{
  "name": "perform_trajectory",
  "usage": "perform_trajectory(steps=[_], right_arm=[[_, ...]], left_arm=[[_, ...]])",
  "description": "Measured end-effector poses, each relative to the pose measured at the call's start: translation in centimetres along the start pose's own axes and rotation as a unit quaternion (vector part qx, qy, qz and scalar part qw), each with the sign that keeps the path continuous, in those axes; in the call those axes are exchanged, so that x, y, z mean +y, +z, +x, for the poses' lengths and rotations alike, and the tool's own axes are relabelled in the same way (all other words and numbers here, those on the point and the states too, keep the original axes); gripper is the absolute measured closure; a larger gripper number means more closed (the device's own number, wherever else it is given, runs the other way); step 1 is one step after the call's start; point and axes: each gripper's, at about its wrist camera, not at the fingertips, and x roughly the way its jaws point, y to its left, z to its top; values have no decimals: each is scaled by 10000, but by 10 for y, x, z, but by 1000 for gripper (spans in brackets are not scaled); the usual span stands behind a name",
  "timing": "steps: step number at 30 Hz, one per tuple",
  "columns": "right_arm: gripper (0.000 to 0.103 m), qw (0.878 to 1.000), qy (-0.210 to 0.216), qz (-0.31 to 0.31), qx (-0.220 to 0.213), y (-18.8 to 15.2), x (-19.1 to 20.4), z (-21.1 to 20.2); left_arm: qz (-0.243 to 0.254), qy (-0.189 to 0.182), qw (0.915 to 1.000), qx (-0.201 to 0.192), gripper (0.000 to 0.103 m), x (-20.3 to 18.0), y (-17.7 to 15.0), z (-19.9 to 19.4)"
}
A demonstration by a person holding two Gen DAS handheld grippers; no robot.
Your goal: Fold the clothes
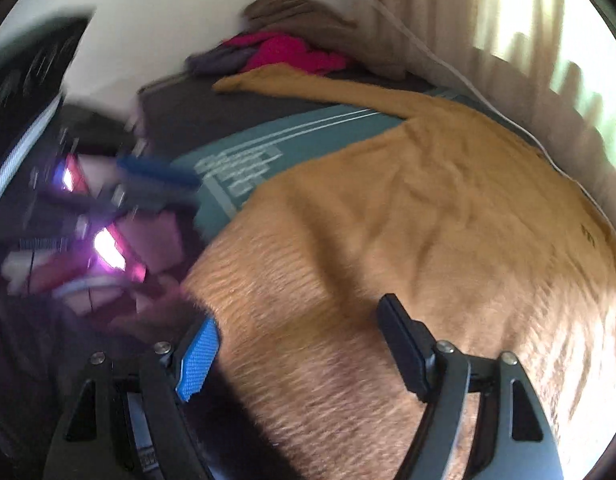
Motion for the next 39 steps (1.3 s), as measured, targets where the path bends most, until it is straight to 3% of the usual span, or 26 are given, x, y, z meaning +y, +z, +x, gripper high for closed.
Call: perform_trajectory(steps=[6,10,13,19,21,25,28,39], right_arm=[[23,9893,143,1420,-310,-1,-55,-13],[23,9833,235,1795,-185,-5,-73,-7],[23,9827,339,1814,-177,-11,-78,-3],[23,9810,438,1868,-273,-34,-89,-1],[23,9788,484,1962,-325,-38,-92,-2],[23,9772,497,2014,-450,-45,-95,-5],[23,9776,489,1985,-508,-51,-96,-5],[23,9783,722,1872,-512,-83,-90,9]], left_arm=[[-48,-52,10000,5,88,-5,6,7],[-115,-70,9999,-47,88,-7,9,7],[-2,-29,9999,-117,88,-17,11,9],[531,564,9965,-301,88,-40,19,18],[591,548,9959,-399,88,-43,23,19],[390,570,9956,-638,88,-38,33,15],[41,358,9963,-778,88,-29,37,6],[-141,293,9970,-701,88,-32,35,-2]])
